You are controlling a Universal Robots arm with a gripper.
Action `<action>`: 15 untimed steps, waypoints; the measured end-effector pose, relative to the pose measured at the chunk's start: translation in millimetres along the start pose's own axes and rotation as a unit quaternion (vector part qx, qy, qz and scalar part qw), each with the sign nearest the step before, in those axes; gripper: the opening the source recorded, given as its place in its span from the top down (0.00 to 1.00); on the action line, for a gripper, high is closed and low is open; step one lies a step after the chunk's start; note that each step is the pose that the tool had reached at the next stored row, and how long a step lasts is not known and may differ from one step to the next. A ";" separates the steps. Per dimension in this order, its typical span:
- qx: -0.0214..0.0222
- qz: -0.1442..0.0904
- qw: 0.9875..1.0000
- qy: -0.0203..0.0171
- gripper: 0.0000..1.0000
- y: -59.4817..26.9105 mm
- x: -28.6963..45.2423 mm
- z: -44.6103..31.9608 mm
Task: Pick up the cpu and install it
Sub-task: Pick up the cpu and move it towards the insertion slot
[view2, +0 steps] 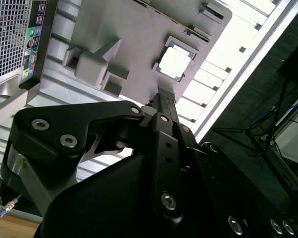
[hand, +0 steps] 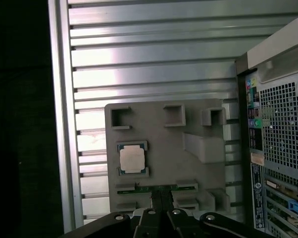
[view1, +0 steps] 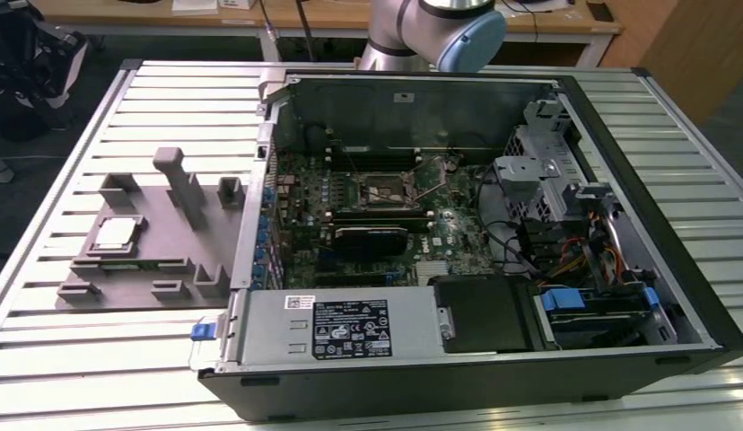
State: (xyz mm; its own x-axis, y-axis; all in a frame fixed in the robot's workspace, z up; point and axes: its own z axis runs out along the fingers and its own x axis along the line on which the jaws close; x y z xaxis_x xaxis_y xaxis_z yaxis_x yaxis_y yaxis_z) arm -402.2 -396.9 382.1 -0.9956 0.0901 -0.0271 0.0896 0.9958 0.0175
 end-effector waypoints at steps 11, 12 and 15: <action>0.000 0.000 1.000 0.000 0.89 -0.1 1.1 2.9; 0.000 0.000 1.000 0.000 0.89 -0.2 1.2 3.1; 0.000 0.000 1.000 0.000 0.89 -0.2 1.6 3.5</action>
State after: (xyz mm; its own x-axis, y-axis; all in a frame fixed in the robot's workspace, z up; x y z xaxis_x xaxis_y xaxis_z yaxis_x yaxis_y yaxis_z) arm -403.7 -396.9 378.5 -0.9956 0.0901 -0.0271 0.0896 0.9958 0.0175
